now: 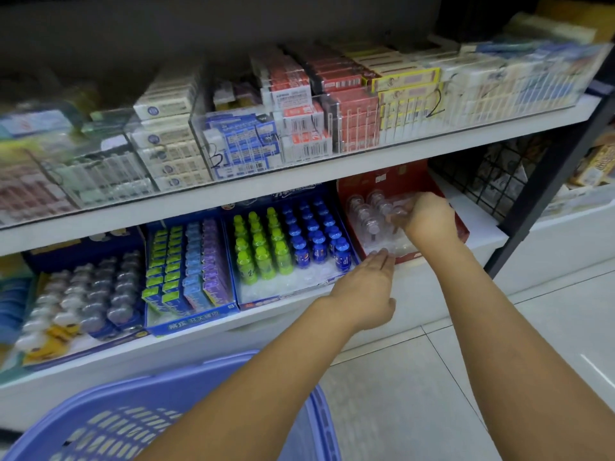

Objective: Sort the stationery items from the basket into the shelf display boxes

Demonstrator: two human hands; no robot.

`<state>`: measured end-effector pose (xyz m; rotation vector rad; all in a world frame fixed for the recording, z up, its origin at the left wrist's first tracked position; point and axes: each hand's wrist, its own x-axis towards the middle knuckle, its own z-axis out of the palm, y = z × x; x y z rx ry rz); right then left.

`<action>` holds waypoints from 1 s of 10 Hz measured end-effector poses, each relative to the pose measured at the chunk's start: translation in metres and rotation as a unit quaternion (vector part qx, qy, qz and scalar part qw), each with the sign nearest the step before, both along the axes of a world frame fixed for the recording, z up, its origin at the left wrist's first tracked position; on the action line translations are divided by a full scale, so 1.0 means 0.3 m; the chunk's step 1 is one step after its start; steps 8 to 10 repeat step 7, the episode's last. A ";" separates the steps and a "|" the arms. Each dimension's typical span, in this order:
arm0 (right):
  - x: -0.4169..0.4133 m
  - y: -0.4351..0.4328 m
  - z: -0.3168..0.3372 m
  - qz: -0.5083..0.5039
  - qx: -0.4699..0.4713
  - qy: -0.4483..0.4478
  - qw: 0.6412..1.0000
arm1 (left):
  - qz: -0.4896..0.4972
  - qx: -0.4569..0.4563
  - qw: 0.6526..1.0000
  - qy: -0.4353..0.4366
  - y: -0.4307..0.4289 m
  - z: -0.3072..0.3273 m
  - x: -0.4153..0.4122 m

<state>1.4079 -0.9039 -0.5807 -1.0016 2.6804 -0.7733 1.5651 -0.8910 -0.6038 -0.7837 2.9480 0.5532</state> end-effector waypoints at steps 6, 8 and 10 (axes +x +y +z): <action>0.102 0.075 0.109 0.108 0.143 0.028 0.983 | 0.051 0.109 0.991 0.061 -0.001 0.053 0.059; 0.157 0.136 0.171 0.161 0.122 0.050 0.978 | 0.100 0.151 0.974 0.139 0.009 0.103 0.152; 0.157 0.136 0.171 0.161 0.122 0.050 0.978 | 0.100 0.151 0.974 0.139 0.009 0.103 0.152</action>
